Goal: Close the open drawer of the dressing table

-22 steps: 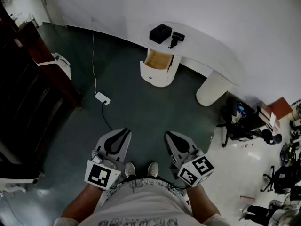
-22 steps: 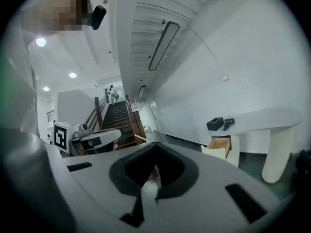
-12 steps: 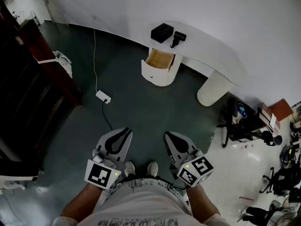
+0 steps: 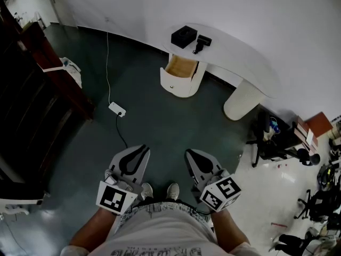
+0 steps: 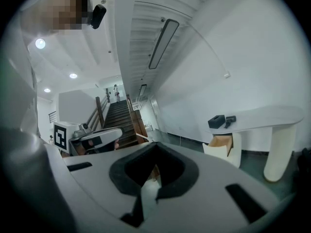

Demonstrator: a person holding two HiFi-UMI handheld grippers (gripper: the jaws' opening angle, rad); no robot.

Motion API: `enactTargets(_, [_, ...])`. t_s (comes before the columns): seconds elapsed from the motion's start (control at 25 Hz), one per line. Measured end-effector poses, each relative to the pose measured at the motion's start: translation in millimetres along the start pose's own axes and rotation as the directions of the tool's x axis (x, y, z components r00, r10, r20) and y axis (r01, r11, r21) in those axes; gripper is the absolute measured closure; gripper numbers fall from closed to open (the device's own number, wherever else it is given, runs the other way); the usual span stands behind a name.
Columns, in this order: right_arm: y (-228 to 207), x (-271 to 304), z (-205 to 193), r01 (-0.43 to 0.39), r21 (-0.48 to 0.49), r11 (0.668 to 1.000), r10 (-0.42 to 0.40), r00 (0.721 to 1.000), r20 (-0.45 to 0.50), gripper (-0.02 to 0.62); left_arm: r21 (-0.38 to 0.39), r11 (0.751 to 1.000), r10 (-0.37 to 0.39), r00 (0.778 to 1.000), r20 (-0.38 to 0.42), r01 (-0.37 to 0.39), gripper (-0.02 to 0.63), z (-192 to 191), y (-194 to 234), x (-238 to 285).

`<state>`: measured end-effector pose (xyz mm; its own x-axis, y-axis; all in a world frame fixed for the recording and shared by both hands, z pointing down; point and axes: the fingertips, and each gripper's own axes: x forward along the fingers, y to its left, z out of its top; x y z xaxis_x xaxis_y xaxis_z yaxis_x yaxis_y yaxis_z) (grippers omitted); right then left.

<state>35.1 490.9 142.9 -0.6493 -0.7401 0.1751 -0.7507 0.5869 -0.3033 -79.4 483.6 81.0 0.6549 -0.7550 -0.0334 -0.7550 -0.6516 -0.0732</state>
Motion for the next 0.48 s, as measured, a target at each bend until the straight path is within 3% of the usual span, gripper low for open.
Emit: enactTargets(0.48, [-3.6, 6.7, 2.1, -0.003, 0.007, 1.0, 0.003, 1.0, -0.001, 0.588, -0.002, 1.0, 0.003, 1.0, -0.014, -0.003, 0.56, -2.0, 4.8, 5.7])
